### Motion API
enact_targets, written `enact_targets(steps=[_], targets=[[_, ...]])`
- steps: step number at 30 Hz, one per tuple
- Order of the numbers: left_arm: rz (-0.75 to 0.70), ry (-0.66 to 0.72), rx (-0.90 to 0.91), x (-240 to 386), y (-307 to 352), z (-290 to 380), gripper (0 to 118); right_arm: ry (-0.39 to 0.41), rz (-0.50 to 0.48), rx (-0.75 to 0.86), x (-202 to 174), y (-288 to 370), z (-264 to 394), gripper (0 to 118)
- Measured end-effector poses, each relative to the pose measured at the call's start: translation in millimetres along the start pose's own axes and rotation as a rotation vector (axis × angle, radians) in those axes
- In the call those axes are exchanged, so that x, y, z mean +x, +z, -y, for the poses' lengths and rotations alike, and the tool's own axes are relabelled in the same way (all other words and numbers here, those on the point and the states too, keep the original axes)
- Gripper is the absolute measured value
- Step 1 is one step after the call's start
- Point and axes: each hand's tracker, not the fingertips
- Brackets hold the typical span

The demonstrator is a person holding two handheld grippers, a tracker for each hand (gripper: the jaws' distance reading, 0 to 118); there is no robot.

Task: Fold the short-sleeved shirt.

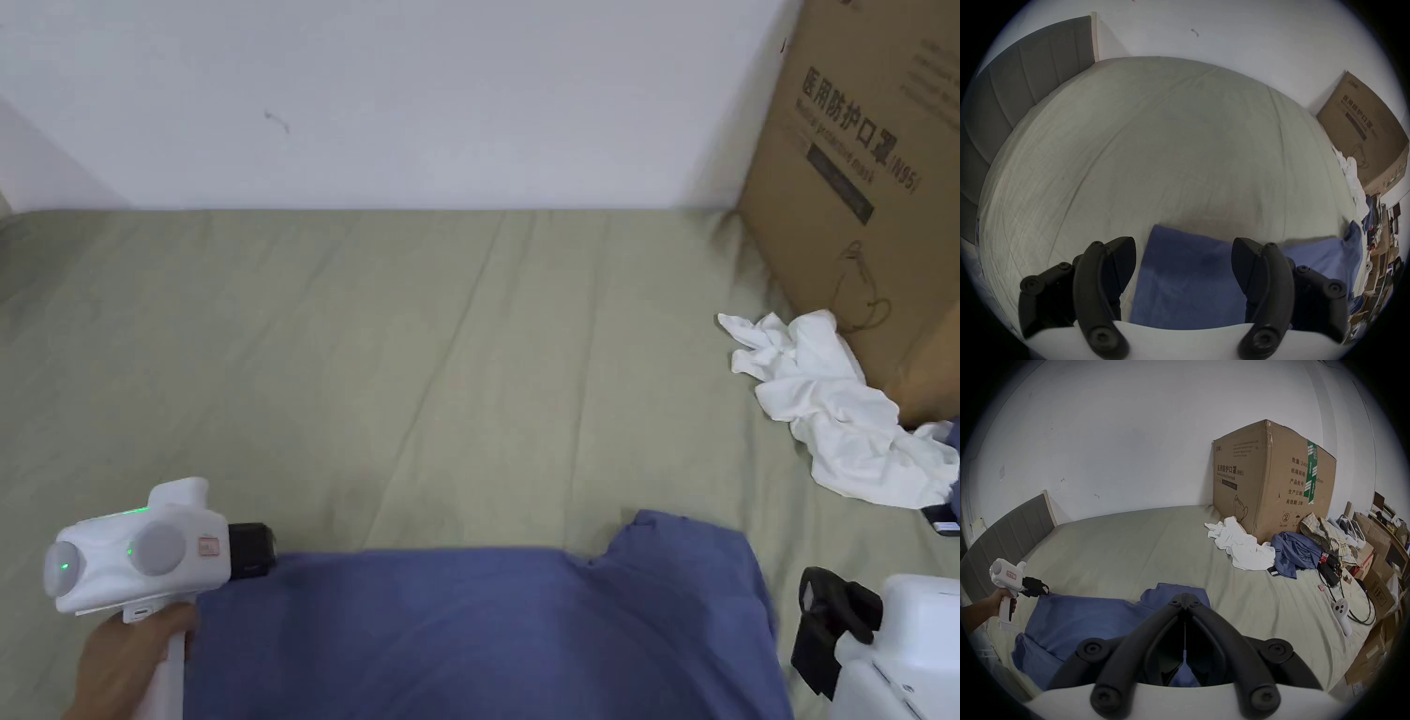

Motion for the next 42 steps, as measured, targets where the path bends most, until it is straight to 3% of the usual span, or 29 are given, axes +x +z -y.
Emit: enact_targets(steps=[1,4,5,8,10,13,14,15,16,17,20,25,27,28,29,30,31,36,42], targets=[[-0.008,-0.019,-0.017,3,-4,2,89,0.0,0.001,-0.006,1,-1,1,2],[-0.001,-0.079,-0.029,11,-12,12,37,-0.001,0.003,-0.024,4,-5,3,3],[-0.023,-0.096,-0.001,15,-10,14,27,0.0,0.003,-0.03,4,-6,3,3],[-0.001,-0.087,0.009,14,-10,16,10,0.001,0.009,-0.05,7,-15,1,3],[0.016,-0.076,0.044,15,-2,18,9,-0.01,0.001,-0.078,11,-26,-1,6],[0.084,-0.055,0.144,14,26,22,9,-0.024,-0.02,-0.157,22,-60,-3,41],[0.1,-0.048,0.17,13,36,23,9,-0.029,-0.022,-0.189,25,-73,-5,75],[0.121,-0.045,0.196,14,49,26,9,-0.048,-0.037,-0.221,28,-87,-5,97],[0.133,-0.05,0.214,15,64,30,9,-0.052,-0.031,-0.27,31,-105,-5,109],[0.136,-0.052,0.23,15,73,32,9,-0.057,-0.032,-0.308,33,-119,-3,111],[0.155,-0.058,0.257,14,95,36,9,-0.071,-0.039,-0.39,36,-160,0,110],[0.177,-0.043,0.271,10,109,37,9,0.0,0.006,-0.513,31,-213,11,105],[0.179,-0.038,0.273,9,110,38,9,0.001,0.007,-0.545,30,-224,16,81],[0.181,-0.036,0.27,9,110,38,9,-0.002,-0.005,-0.571,28,-225,19,65],[0.18,-0.035,0.268,9,110,39,9,-0.007,-0.018,-0.574,27,-224,21,38],[0.18,-0.034,0.266,9,111,41,9,-0.011,-0.017,-0.559,24,-218,23,19],[0.181,-0.033,0.263,9,111,42,9,-0.008,-0.02,-0.529,22,-211,23,11],[0.182,-0.017,0.26,-1,111,51,9,0.038,-0.075,-0.35,13,-159,8,5],[0.19,0.035,0.272,-17,133,72,9,0.002,-0.166,-0.194,14,-67,-16,5]])
